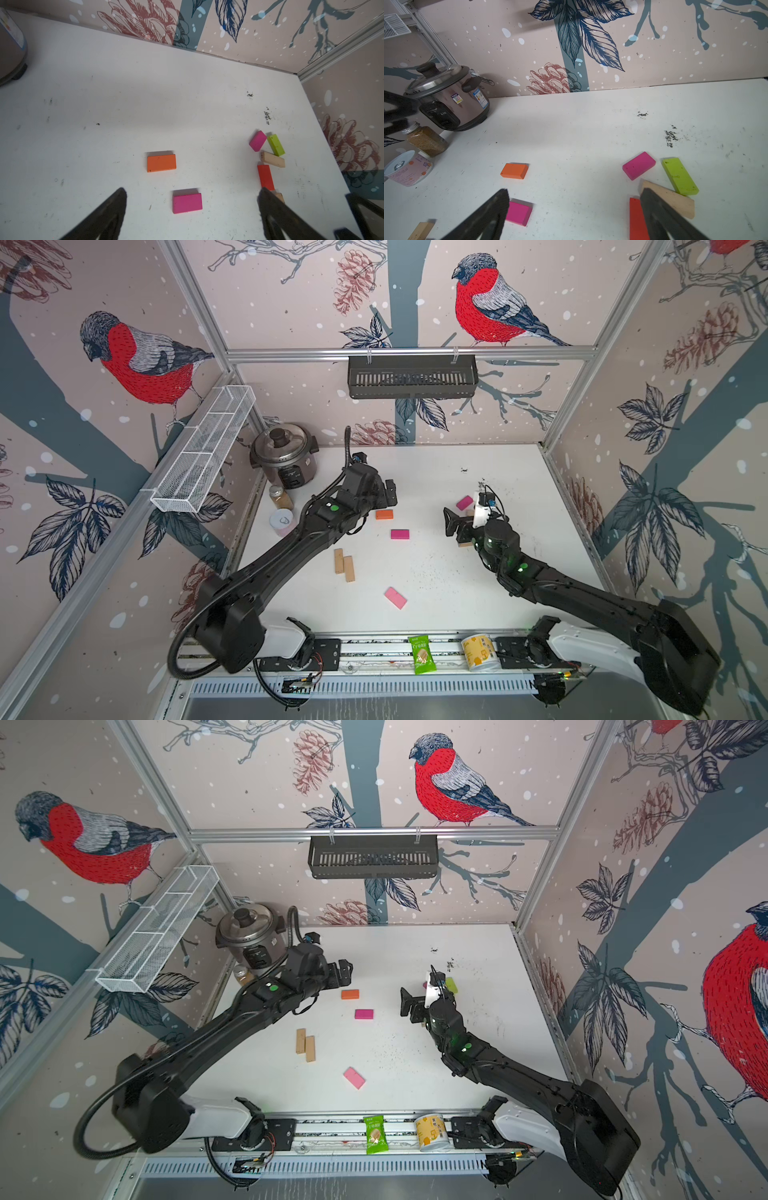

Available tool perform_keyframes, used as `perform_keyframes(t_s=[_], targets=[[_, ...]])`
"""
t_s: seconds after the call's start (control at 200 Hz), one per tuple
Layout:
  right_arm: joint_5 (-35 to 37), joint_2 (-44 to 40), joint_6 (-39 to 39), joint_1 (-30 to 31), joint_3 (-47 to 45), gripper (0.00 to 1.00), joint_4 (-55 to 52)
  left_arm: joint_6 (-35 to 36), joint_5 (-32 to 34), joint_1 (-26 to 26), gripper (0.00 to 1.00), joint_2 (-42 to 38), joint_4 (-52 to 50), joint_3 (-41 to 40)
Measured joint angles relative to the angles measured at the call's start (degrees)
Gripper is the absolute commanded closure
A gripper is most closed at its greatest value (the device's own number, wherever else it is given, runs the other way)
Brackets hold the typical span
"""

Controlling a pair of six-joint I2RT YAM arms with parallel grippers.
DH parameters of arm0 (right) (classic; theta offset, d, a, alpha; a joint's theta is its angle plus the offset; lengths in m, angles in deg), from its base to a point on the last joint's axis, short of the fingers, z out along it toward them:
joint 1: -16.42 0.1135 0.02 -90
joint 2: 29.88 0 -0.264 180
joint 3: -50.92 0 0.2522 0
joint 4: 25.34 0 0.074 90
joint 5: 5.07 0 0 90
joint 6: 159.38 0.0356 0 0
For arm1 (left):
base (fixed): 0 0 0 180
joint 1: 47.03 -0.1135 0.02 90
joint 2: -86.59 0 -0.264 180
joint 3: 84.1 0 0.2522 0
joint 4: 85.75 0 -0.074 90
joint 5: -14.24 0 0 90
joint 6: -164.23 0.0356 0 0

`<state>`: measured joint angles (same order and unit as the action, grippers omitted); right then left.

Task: Assemble the letter p with building blocks
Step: Assemble the building block at the center of the board.

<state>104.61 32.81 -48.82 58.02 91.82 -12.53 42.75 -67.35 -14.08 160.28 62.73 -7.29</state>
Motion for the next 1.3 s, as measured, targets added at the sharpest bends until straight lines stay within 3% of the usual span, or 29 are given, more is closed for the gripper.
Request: perform_keyframes(t_s=[0.225, 0.355, 0.61, 1.031, 1.296], targets=[[-3.7, 4.7, -2.8, 1.8, 3.2, 0.0, -1.2, 1.9, -2.0, -0.1, 0.03, -24.7, -2.0, -15.1], [-7.0, 9.4, -4.8, 3.5, 6.5, 0.0, -1.7, 2.4, -2.4, -0.8, 0.03, -31.5, -4.7, -18.9], [-14.0, 22.7, -9.2, 4.8, 16.8, 0.0, -8.2, 4.5, -6.6, -4.5, 0.03, -31.7, -7.7, -20.8], [-22.9, 39.8, -16.0, 4.4, 31.8, 0.11, -20.5, 6.0, -24.0, -26.5, 0.03, -25.4, -3.4, -23.8], [-28.4, 46.4, -17.5, 3.7, 36.2, 0.14, -22.4, 6.4, -28.7, -29.5, 0.03, -23.1, -1.8, -24.0]])
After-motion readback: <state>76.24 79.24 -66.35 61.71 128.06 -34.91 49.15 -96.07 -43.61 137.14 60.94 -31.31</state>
